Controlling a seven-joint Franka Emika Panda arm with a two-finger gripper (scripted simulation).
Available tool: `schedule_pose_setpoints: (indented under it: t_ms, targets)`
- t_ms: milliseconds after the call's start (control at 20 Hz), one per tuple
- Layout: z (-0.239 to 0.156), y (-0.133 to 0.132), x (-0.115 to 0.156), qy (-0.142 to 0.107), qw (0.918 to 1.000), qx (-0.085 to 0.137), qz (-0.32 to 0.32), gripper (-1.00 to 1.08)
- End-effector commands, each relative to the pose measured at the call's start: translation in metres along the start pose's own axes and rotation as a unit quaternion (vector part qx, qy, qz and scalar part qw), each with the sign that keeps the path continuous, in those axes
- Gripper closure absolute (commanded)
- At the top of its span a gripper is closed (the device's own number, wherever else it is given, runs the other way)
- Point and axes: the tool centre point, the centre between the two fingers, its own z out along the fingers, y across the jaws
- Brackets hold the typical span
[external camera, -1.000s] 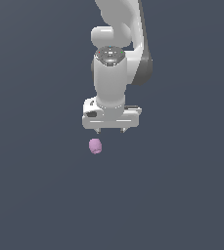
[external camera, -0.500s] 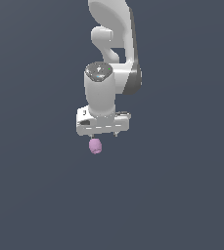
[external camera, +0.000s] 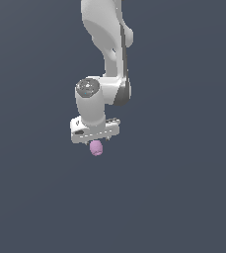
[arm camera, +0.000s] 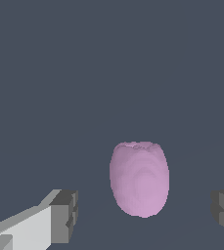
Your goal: Pick up the object and move it to a goal position.
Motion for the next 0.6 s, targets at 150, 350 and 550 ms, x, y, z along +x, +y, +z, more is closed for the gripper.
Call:
schedule_pose_setpoints:
  t_ms: [150,350,550]
  targets:
    - [0.014,0.008,-0.007,-0.002,0.9998,0.001,-0.018,-0.92]
    - [0.016,0.01,-0.008,-0.002,0.9998,0.001,-0.022,-0.92]
    - [0.019,0.01,-0.008,-0.002,0.9998,0.001,-0.02,-0.92]
